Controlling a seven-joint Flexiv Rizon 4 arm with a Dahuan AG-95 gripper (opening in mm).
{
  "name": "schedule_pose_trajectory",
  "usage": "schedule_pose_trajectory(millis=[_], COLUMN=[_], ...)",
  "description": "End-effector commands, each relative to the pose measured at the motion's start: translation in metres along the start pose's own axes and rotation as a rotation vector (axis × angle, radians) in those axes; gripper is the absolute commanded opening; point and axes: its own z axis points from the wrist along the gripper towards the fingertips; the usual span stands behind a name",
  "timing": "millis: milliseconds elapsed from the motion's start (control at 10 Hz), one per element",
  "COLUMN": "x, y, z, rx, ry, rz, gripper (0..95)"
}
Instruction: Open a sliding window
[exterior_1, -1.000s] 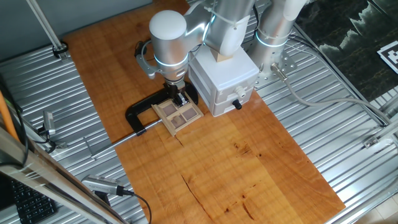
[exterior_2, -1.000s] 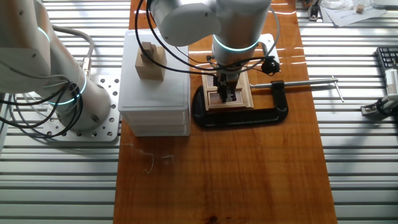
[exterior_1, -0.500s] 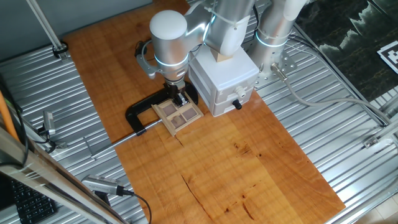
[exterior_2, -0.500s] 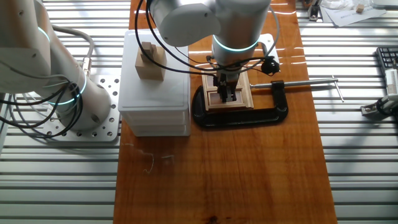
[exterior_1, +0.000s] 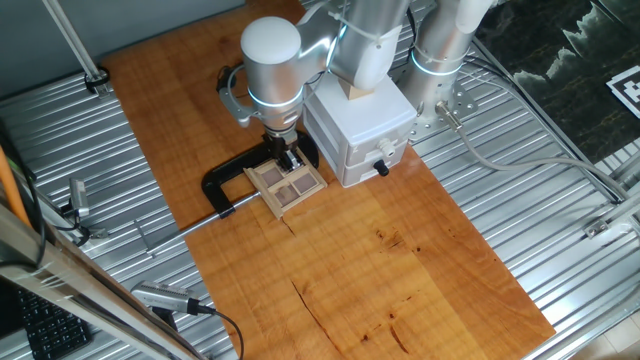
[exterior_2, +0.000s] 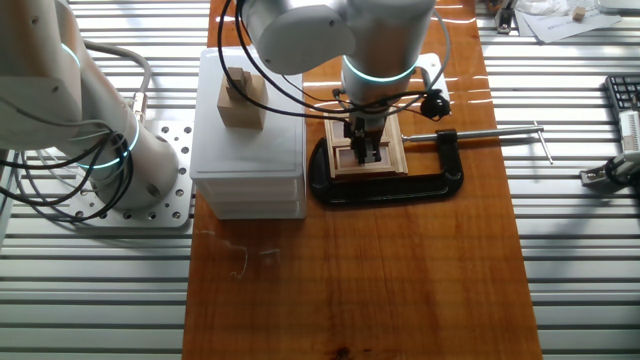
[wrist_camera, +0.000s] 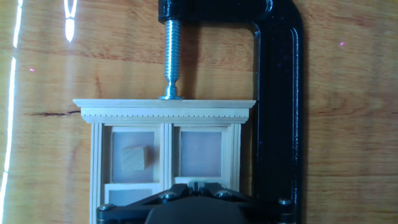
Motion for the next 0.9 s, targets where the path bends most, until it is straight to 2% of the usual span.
schedule_pose_trajectory(millis=[100, 900], x=[-0.0003, -0.0023], y=[0.0000, 0.0007], z=[-0.0001, 0.0005], rx=[-0.001, 0.000], ry=[0.001, -0.003], rz=[0.001, 0.003], gripper=[0.0, 0.0])
